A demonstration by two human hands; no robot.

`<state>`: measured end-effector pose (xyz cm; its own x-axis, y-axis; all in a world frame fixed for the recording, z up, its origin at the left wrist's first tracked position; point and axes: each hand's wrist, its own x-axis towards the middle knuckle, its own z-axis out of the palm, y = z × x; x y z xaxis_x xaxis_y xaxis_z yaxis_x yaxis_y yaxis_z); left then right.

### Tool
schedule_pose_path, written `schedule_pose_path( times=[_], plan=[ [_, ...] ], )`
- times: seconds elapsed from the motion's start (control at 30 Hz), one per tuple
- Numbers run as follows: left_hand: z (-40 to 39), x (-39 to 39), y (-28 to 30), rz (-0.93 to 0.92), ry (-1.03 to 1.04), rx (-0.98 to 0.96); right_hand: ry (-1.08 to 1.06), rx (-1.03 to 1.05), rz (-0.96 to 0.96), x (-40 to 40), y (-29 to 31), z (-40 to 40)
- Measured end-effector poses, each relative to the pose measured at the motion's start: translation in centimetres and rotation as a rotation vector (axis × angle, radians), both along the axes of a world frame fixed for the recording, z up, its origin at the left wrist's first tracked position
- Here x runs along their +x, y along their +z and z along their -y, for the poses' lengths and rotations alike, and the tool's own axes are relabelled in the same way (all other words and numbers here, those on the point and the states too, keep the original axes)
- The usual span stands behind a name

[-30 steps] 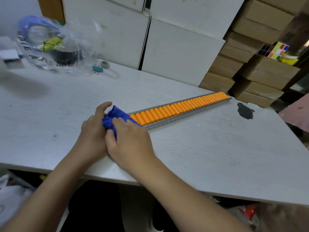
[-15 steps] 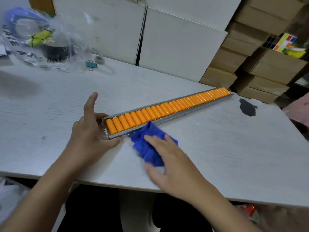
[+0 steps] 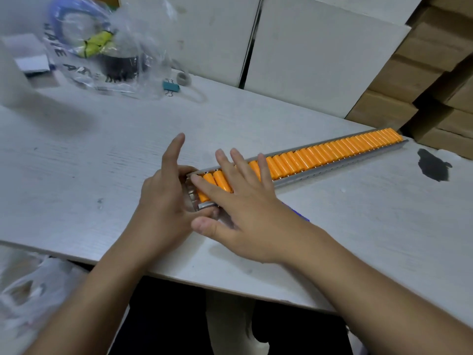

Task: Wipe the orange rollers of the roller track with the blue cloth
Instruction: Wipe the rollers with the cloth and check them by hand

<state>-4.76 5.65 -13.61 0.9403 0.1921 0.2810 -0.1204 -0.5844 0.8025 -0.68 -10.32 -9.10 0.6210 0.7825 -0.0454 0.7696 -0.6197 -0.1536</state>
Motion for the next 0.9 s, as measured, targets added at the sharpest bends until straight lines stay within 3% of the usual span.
schedule_pose_path(
  times=[0.9],
  plan=[
    [0.1, -0.7, 0.4, -0.061, -0.003, -0.014, -0.267, -0.044, 0.02, 2.5, -1.5, 4.3]
  ],
)
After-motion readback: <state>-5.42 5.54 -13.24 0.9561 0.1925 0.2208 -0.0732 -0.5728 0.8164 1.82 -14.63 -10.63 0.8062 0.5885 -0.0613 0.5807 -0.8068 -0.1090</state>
